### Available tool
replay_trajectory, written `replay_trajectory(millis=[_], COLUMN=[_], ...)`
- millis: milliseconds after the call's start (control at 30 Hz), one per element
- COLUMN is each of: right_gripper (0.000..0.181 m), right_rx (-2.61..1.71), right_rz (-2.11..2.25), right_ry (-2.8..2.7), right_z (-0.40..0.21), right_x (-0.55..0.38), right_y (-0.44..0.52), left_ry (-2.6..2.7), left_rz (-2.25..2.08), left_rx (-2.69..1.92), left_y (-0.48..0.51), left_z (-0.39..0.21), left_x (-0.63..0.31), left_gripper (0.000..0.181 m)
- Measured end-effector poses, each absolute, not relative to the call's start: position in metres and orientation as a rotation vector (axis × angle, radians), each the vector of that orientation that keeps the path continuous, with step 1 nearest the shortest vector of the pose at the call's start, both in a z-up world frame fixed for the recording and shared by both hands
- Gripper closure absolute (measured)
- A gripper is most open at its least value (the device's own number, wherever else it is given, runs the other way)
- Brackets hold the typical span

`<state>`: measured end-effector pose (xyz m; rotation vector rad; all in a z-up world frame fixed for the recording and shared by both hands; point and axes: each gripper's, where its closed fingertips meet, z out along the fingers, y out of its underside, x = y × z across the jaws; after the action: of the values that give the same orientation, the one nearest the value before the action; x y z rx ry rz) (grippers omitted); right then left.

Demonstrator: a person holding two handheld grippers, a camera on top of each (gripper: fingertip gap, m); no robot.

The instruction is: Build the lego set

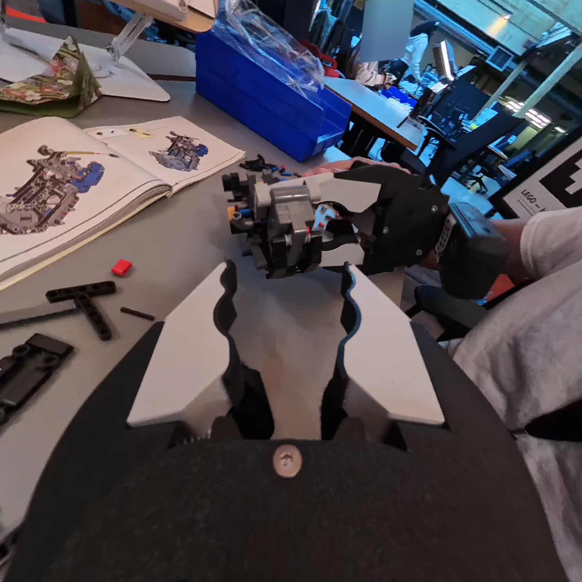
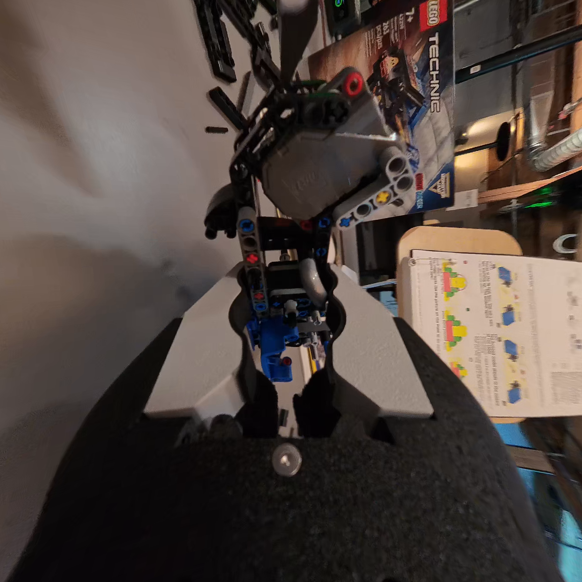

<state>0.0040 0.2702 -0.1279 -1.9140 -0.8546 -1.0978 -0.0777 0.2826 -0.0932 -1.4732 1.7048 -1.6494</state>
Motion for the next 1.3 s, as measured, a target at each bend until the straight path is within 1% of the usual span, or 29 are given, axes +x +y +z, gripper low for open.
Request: replay_trajectory(millis=[67,200,233,267,300,400,600,867,1033,1133,1200,1300], right_gripper=[0.138,0.137,0.137,0.137,0.137,0.137,0.136,0.135,0.134,0.135,0.133,0.123], right_rx=[-1.878,-1.834,-1.82,-1.806,-1.801,-1.776,-1.731,-1.736,-1.788,-1.765,-1.76,-1.793], right_rz=[-1.189,-1.263,-1.281,-1.299,-1.315,-1.315,-1.272,-1.252,-1.104,-1.133,-1.14,-1.088], right_ry=[-0.899,-0.967,-0.976,-0.991,-1.003,-1.01,-0.974,-1.087,-1.066,-1.079,-1.07,-1.056], right_z=[-0.13,-0.134,-0.134,-0.134,-0.134,-0.133,-0.125,-0.141,-0.149,-0.149,-0.15,-0.153], right_x=[0.004,-0.004,-0.006,-0.007,-0.007,-0.007,-0.011,-0.013,-0.019,-0.018,-0.018,-0.021], right_y=[0.272,0.273,0.273,0.274,0.273,0.274,0.277,0.285,0.287,0.286,0.286,0.278], left_ry=[1.702,1.647,1.649,1.674,1.683,1.708,1.657,1.629,1.62,1.604,1.598,1.594], left_rz=[-1.618,-1.556,-1.548,-1.54,-1.508,-1.427,-1.427,-1.374,-1.374,-1.395,-1.395,-1.368], left_rx=[-1.5,-1.579,-1.596,-1.6,-1.616,-1.594,-1.498,-1.522,-1.528,-1.551,-1.554,-1.551], left_y=[0.275,0.277,0.277,0.275,0.277,0.278,0.281,0.285,0.288,0.289,0.29,0.291], left_z=[-0.098,-0.103,-0.105,-0.107,-0.11,-0.11,-0.096,-0.11,-0.113,-0.114,-0.115,-0.116], left_x=[-0.075,-0.065,-0.063,-0.063,-0.063,-0.063,-0.061,-0.062,-0.064,-0.064,-0.063,-0.064], left_gripper=[0.116,0.135,0.142,0.156,0.157,0.158,0.158,0.158,0.158,0.158,0.158,0.158])
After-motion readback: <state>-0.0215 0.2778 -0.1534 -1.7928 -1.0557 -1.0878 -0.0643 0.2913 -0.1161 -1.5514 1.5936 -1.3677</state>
